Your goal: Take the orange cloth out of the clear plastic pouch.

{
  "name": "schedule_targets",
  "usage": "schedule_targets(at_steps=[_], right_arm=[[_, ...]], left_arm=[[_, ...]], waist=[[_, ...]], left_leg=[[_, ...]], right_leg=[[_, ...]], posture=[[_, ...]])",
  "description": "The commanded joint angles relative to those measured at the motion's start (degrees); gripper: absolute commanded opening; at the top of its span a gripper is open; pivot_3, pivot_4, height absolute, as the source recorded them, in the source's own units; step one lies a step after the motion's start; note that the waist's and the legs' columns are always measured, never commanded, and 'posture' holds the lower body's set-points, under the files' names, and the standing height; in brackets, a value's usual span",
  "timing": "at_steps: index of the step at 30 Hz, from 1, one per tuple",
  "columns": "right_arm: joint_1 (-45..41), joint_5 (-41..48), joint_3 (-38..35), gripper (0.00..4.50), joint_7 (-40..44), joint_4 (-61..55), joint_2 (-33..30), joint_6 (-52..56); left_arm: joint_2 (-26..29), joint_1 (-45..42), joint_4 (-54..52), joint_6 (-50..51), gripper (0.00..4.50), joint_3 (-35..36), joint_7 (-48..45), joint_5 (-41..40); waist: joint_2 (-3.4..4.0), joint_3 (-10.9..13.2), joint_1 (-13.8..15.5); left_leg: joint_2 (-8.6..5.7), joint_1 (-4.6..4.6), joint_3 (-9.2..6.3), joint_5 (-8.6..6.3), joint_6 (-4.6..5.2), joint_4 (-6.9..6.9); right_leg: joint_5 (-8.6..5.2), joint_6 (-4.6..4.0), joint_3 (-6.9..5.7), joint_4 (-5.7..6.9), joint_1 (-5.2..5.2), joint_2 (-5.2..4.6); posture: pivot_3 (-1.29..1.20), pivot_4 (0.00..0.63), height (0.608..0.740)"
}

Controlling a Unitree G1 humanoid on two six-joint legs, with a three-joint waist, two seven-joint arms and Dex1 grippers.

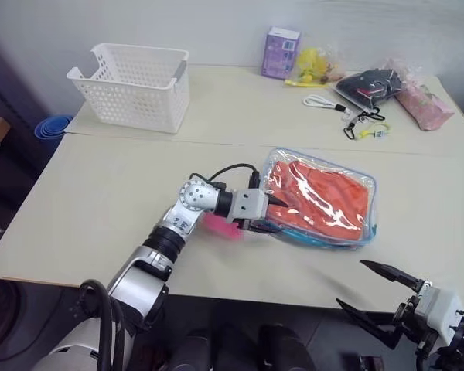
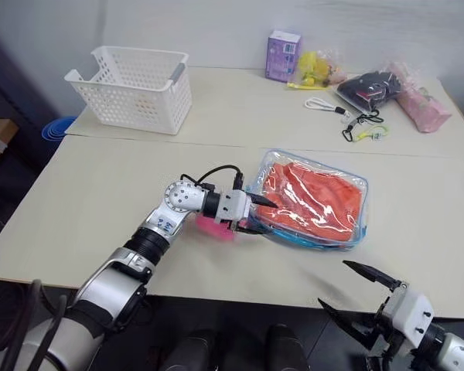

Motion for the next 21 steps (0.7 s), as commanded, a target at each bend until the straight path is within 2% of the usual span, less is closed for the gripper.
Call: schedule_targets(at_steps=[1, 6, 9, 16, 17, 21], right_arm=[[0.12, 1.9, -2.03, 4.5, -1.84, -0.5, 1.41, -1.05], [1.6, 1.82, -2.53, 4.5, -2.48, 0.38, 2.4, -1.39], [2.31, 1.63, -2.49, 4.5, -2.75, 0.54, 2.9, -1.6], [3.35, 1.15, -0.29, 4.5, -2.76, -1.57, 2.21, 0.33], [3.4, 1.03, 0.62, 4.5, -2.91, -2.62, 1.75, 1.69], [2.43, 0.94, 4.22, 4.5, -4.95, -7.13, -0.14, 8.61]], left_arm=[[-1.1, -1.95, 1.9, -0.73, 3.0, -0.41, 4.08, 2.52], [-2.74, -2.96, 3.57, -0.29, 3.0, -0.23, 6.66, 3.45], [-3.11, -2.94, 3.36, 0.3, 2.37, -0.06, 4.8, 2.18], [-3.51, -1.33, 0.4, 7.06, 0.19, 1.34, 0.34, -2.05], [-3.59, -1.03, -0.28, 8.46, 0.06, 1.56, 0.16, -2.55], [-3.97, 0.05, -2.87, 13.01, 0.06, 1.92, -0.58, -3.64]], waist=[[0.0, 0.0, 0.1], [0.0, 0.0, 0.08], [0.0, 0.0, -0.01], [0.01, 0.0, -0.12], [0.01, 0.0, -0.13], [0.02, -0.01, -0.15]], left_leg=[[-0.01, 0.0, 0.0, 0.0, 0.01, -0.01], [-0.02, -0.02, 0.0, -0.01, 0.04, -0.01], [0.0, 0.0, 0.0, -0.01, 0.04, -0.03], [0.02, 0.0, 0.01, 0.0, 0.03, -0.02], [0.01, 0.0, 0.01, 0.0, 0.04, -0.02], [0.04, 0.0, 0.01, 0.0, 0.03, -0.01]], right_leg=[[0.0, 0.0, 0.0, 0.0, 0.0, 0.0], [0.0, 0.0, 0.0, 0.02, -0.01, -0.01], [0.0, 0.01, 0.01, 0.02, -0.01, 0.01], [0.0, 0.0, 0.01, 0.05, -0.02, 0.03], [0.0, 0.0, 0.01, 0.05, -0.02, 0.03], [0.0, 0.0, 0.05, 0.07, -0.03, 0.02]], posture=[[0.0, 0.15, 0.74], [0.0, 0.15, 0.74], [0.0, 0.15, 0.74], [0.0, 0.15, 0.74], [0.0, 0.15, 0.74], [0.0, 0.15, 0.74]])
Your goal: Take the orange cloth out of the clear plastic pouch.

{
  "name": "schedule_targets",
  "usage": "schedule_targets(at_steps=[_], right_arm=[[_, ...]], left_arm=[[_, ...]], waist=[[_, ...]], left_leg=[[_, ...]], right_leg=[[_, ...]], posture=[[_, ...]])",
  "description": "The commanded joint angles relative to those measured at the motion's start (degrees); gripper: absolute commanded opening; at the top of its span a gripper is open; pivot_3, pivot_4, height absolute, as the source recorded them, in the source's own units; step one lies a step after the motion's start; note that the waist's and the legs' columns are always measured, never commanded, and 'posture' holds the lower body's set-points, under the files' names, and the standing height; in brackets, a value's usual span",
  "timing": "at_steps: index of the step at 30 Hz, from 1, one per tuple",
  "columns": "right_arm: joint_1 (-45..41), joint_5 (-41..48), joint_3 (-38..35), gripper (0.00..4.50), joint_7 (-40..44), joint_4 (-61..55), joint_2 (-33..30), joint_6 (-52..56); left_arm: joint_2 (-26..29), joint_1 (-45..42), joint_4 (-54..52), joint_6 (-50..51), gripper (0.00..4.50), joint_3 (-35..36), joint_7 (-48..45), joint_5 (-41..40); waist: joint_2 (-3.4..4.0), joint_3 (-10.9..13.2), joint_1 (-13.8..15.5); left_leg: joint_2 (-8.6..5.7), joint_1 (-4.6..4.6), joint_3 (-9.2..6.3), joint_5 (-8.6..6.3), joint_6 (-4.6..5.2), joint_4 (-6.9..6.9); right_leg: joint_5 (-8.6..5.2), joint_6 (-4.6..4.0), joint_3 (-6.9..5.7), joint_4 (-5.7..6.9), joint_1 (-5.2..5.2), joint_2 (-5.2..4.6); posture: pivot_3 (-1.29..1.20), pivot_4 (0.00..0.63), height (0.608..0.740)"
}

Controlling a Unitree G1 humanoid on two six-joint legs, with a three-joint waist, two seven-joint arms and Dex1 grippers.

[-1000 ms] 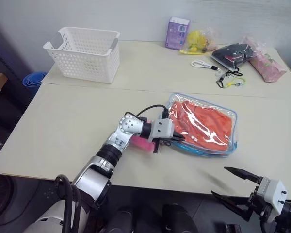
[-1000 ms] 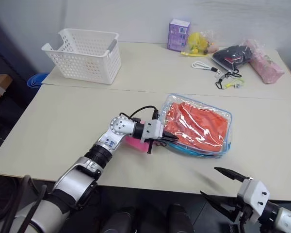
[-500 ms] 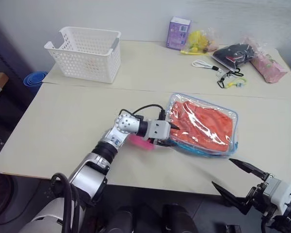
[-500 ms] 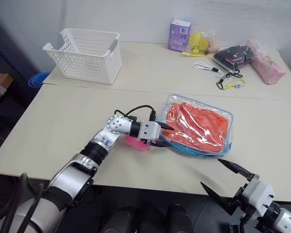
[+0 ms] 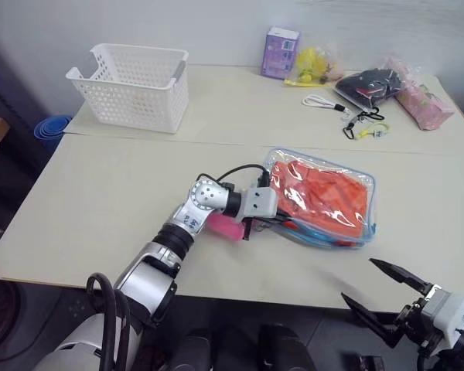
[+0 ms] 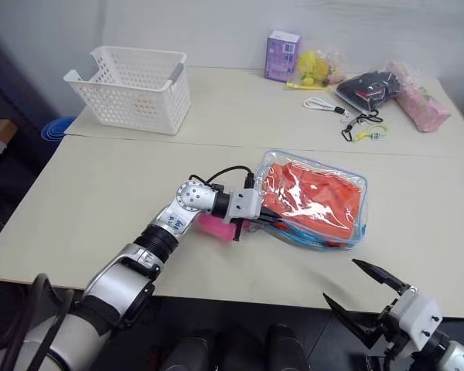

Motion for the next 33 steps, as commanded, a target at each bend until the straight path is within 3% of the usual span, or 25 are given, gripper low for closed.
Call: schedule_targets(at_steps=[1, 6, 12, 16, 25, 33], right_arm=[[-0.53, 0.64, 2.26, 4.5, -1.95, -5.44, -1.56, 5.38], [-11.41, -4.06, 9.2, 4.5, -10.28, -6.64, -2.98, 18.08], [-24.87, -5.58, 14.7, 4.5, -16.09, -2.99, -3.21, 32.23], [-31.48, -3.5, 14.68, 4.5, -19.24, -2.82, -0.4, 35.74], [-33.37, 6.47, 10.1, 4.5, -21.76, -5.44, 3.14, 41.96], [-35.28, 1.34, 10.98, 4.5, -27.76, -1.99, 4.2, 40.96]], left_arm=[[-0.83, 0.66, -3.98, 3.78, 0.06, 0.88, -0.83, -2.27], [-2.88, 2.27, -11.61, 20.4, 0.06, 3.93, -2.08, -9.28], [-2.59, 3.6, -18.62, 30.36, 0.06, 5.03, -1.02, -11.85], [-1.51, 4.25, -20.18, 30.86, 0.06, 4.32, -1.11, -11.2], [-0.43, 5.57, -20.2, 28.78, 0.06, 3.42, -0.54, -10.01], [-0.16, 6.38, -20.92, 28.19, 0.06, 2.57, -0.58, -9.99]], waist=[[0.0, 0.0, 0.08], [-0.02, 0.01, -0.11], [0.03, -0.02, 0.17], [0.03, -0.02, 0.07], [0.03, -0.02, 0.03], [0.04, -0.02, -0.05]], left_leg=[[0.0, 0.0, -0.01, 0.0, -0.01, 0.01], [-0.02, -0.09, -0.02, 0.0, 0.01, 0.14], [0.01, -0.15, -0.12, 0.03, -0.07, 0.2], [-0.06, -0.21, -0.15, 0.03, -0.05, 0.22], [-0.03, -0.21, -0.15, 0.03, -0.06, 0.24], [-0.04, -0.2, -0.14, 0.03, -0.06, 0.24]], right_leg=[[0.0, 0.0, -0.01, 0.0, 0.0, 0.0], [0.0, 0.0, -0.01, 0.01, -0.02, -0.03], [0.0, 0.0, -0.02, 0.1, -0.11, -0.01], [0.0, 0.0, -0.04, 0.08, -0.13, -0.04], [0.0, 0.0, -0.05, 0.12, -0.13, -0.03], [0.0, 0.0, -0.03, 0.15, -0.15, -0.02]], posture=[[0.0, 0.15, 0.74], [0.0, 0.15, 0.74], [0.0, 0.15, 0.74], [0.0, 0.15, 0.74], [0.0, 0.15, 0.74], [0.0, 0.15, 0.74]])
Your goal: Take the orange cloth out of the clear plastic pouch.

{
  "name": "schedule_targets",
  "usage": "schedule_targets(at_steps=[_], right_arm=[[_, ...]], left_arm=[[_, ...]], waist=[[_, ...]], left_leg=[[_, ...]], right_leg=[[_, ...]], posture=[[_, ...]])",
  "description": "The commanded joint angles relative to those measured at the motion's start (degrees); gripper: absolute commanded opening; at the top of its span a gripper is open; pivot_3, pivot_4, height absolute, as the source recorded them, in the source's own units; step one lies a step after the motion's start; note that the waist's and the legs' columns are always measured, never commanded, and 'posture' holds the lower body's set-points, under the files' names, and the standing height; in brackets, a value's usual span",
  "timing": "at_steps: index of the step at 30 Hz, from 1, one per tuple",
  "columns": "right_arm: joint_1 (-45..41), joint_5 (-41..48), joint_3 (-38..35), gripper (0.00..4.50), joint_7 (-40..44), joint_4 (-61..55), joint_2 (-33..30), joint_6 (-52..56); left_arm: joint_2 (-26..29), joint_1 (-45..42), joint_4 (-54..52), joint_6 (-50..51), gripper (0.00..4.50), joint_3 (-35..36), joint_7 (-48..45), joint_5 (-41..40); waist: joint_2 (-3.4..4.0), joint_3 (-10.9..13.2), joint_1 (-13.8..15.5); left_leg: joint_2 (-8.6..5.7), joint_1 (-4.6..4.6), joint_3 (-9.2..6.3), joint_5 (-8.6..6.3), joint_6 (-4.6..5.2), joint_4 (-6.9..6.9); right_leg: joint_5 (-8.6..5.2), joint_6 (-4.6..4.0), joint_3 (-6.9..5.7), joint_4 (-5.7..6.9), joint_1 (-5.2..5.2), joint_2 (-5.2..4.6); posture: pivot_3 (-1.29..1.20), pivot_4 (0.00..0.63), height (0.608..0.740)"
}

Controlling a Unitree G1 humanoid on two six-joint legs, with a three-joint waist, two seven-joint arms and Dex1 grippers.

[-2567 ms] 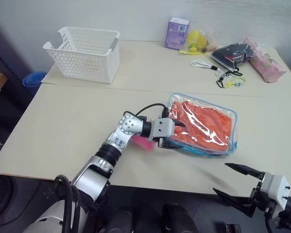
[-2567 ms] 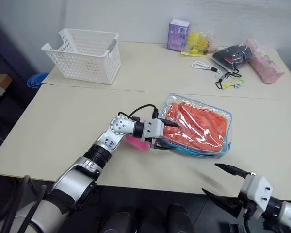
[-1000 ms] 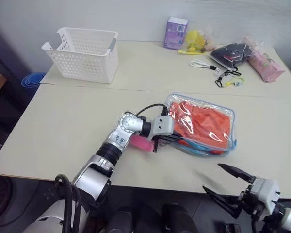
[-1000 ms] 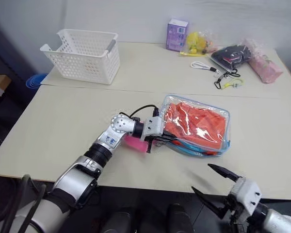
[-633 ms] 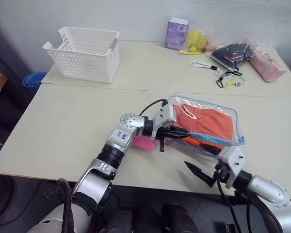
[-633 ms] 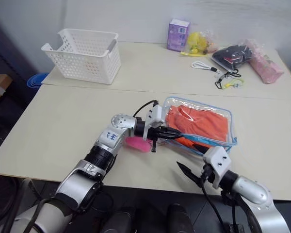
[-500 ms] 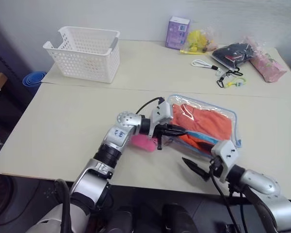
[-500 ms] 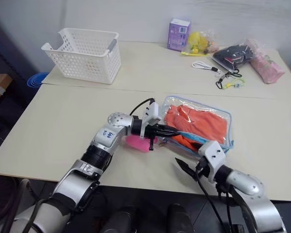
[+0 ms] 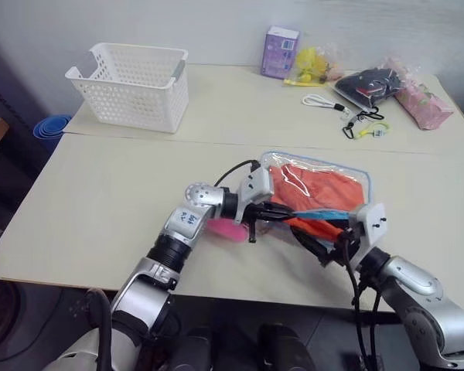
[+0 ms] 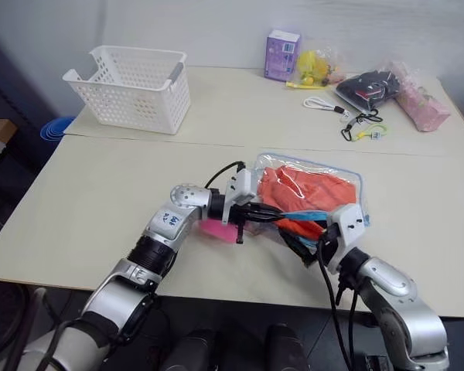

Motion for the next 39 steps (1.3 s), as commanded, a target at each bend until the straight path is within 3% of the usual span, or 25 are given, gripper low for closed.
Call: schedule_targets(at_steps=[1, 6, 13, 22, 23, 26, 28, 32, 35, 37, 39], right_arm=[[-1.38, -4.11, 0.25, 4.5, -3.1, 1.07, 0.09, -1.78], [-2.02, -16.98, 7.84, 4.5, -1.0, 4.03, -6.2, -8.12], [-2.82, -25.11, 13.97, 4.5, 4.25, 6.24, -12.66, -12.32], [-12.87, -33.1, 19.44, 4.5, 1.6, 16.28, -9.38, -8.54], [-13.9, -32.92, 20.25, 4.5, 2.8, 17.5, -9.16, -7.12], [-16.42, -33.29, 21.6, 3.9, 3.84, 20.57, -8.41, -5.73], [-18.73, -33.05, 20.38, 3.27, 1.4, 22.66, -5.98, -6.98], [-20.93, -27.97, 14.87, 3.27, -1.26, 23.81, 0.43, -4.21], [-20.04, -25.04, 12.74, 3.27, 0.47, 22.9, 1.56, -3.86], [-17.63, -18.38, 9.69, 3.27, 3.58, 19.54, 2.87, -1.59], [-14.59, -15.93, 8.92, 3.27, 7.17, 16.74, 0.97, -0.88]], left_arm=[[0.18, 0.33, -2.71, -0.76, 0.06, -0.37, -0.25, -0.38], [0.35, 0.48, -2.89, -1.02, 0.06, -0.68, -0.4, -0.47], [0.29, 0.08, -2.82, -0.75, 0.06, -0.6, -0.31, -0.76], [-0.3, -0.02, -2.79, -0.38, 0.06, -0.92, -1.73, -1.51], [-0.35, -0.06, -2.69, -0.47, 0.06, -1.03, -1.96, -1.49], [-0.66, -0.24, -2.26, -0.6, 0.0, -0.96, -2.19, -1.46], [-0.77, -0.4, -1.89, -0.8, 0.0, -0.91, -2.24, -1.33], [-0.86, -0.67, -1.18, -1.11, 0.0, -0.61, -1.95, -1.15], [-0.66, -0.28, -1.24, -1.22, 0.0, -0.58, -1.74, -0.89], [-0.34, -0.1, -1.38, -1.17, 0.0, -0.32, -1.37, -0.8], [-0.02, 0.0, -1.3, -0.94, 0.0, 0.3, -0.83, -0.94]], waist=[[0.0, 0.0, 0.0], [0.01, -0.01, -0.03], [0.01, 0.0, -0.02], [-0.04, -0.03, -0.41], [-0.05, -0.04, -0.51], [-0.16, -0.12, -0.72], [-0.24, -0.17, -0.86], [-0.24, -0.17, -1.29], [-0.24, -0.17, -1.3], [-0.24, -0.17, -1.2], [-0.24, -0.17, -0.86]], left_leg=[[-0.01, 0.0, 0.01, 0.0, 0.0, 0.0], [0.0, 0.0, 0.05, 0.0, 0.0, -0.03], [0.04, -0.01, 0.09, 0.0, 0.01, 0.0], [0.15, 0.08, 0.16, 0.02, -0.04, 0.14], [0.16, 0.08, 0.16, 0.02, -0.04, 0.19], [0.18, 0.16, 0.15, 0.02, -0.05, 0.31], [0.23, 0.21, 0.13, 0.01, -0.07, 0.33], [0.22, 0.17, 0.13, 0.01, -0.09, 0.34], [0.2, 0.08, 0.11, 0.01, -0.11, 0.33], [0.19, 0.05, 0.11, 0.01, -0.1, 0.31], [0.17, -0.01, 0.03, 0.0, -0.09, 0.3]], right_leg=[[0.0, 0.0, 0.01, 0.0, 0.0, 0.0], [0.0, 0.0, 0.03, 0.02, -0.05, 0.03], [0.0, 0.0, 0.1, 0.0, -0.05, 0.39], [0.0, -0.01, 0.23, 0.05, 0.0, 0.5], [0.0, -0.01, 0.24, 0.07, 0.01, 0.5], [0.01, -0.01, 0.29, 0.16, 0.09, 0.5], [0.01, -0.02, 0.36, 0.16, 0.15, 0.48], [0.02, -0.03, 0.41, 0.3, 0.06, 0.34], [0.02, -0.03, 0.39, 0.36, -0.05, 0.32], [0.02, -0.03, 0.38, 0.34, -0.07, 0.3], [0.02, -0.03, 0.32, 0.35, -0.07, 0.27]], posture=[[0.0, 0.15, 0.74], [0.0, 0.15, 0.74], [0.0, 0.15, 0.74], [0.0, 0.15, 0.74], [0.0, 0.15, 0.74], [0.0, 0.15, 0.74], [0.0, 0.15, 0.74], [0.0, 0.15, 0.74], [0.0, 0.15, 0.74], [0.0, 0.15, 0.74], [0.0, 0.15, 0.74]])
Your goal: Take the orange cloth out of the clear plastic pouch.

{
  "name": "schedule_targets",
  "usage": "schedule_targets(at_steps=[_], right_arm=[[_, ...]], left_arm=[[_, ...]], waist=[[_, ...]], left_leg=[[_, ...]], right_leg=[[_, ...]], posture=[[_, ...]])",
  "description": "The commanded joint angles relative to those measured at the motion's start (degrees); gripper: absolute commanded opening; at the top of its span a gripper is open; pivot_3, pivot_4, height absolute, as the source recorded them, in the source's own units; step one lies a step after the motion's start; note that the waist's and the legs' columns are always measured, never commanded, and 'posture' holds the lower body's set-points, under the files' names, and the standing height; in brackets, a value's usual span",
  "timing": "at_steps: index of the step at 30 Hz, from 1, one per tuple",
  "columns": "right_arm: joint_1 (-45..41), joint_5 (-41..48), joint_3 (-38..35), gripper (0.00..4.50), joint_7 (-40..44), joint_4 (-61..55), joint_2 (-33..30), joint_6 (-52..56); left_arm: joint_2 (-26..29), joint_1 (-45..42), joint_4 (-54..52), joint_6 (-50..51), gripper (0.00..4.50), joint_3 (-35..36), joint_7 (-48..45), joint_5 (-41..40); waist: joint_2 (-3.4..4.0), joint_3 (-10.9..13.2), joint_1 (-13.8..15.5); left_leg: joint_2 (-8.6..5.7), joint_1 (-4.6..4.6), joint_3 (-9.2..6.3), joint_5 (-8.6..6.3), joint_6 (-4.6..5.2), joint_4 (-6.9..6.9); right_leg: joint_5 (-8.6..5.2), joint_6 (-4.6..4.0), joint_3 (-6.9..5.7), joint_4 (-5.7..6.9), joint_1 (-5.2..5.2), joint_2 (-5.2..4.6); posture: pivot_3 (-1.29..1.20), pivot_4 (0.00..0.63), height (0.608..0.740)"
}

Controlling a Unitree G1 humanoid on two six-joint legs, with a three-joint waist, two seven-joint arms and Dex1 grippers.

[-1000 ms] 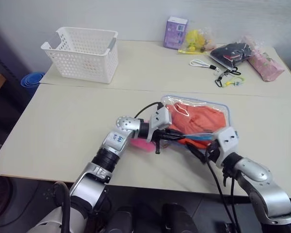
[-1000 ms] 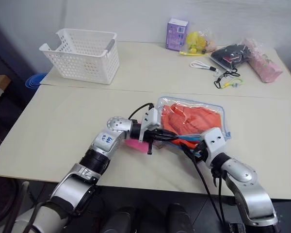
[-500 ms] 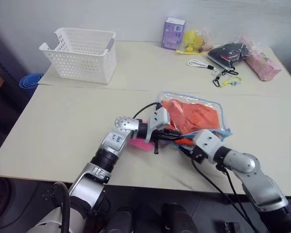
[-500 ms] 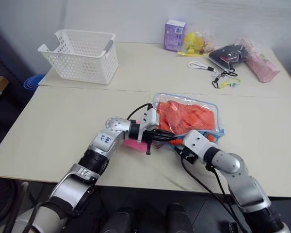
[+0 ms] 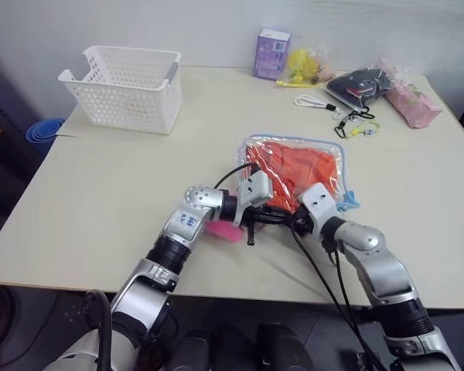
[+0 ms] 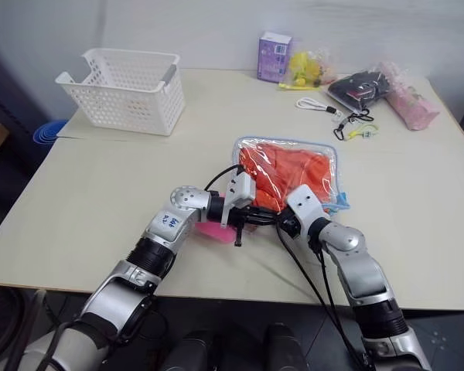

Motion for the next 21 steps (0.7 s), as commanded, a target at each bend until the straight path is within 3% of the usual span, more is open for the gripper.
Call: schedule_targets(at_steps=[1, 12, 21], right_arm=[[4.29, 3.85, -2.26, 3.27, 5.14, -4.68, -3.52, 0.81], [4.98, 7.58, -6.99, 3.27, 6.85, -7.77, -6.78, -0.62], [3.18, -5.17, 3.38, 3.27, 6.92, -4.19, -11.77, -9.15]], left_arm=[[0.31, -0.39, -1.2, -0.69, 0.0, 0.57, 0.09, -0.73], [0.8, -0.2, -0.24, -1.08, 0.0, 0.78, 0.22, -0.79], [0.22, -0.17, 0.21, -1.13, 0.0, 0.35, -0.47, -0.83]], waist=[[0.01, 0.0, 0.25], [0.01, 0.01, 0.81], [0.02, 0.02, 0.83]], left_leg=[[0.0, -0.01, 0.0, -0.01, 0.01, -0.01], [-0.03, -0.02, 0.04, -0.05, 0.07, -0.03], [-0.04, -0.02, 0.05, -0.05, 0.07, -0.04]], right_leg=[[0.0, 0.0, 0.0, 0.0, 0.0, 0.0], [0.0, 0.0, 0.02, -0.17, 0.0, -0.02], [0.0, 0.0, 0.01, -0.22, 0.0, -0.01]], posture=[[0.0, 0.15, 0.74], [0.0, 0.15, 0.74], [0.0, 0.15, 0.74]])
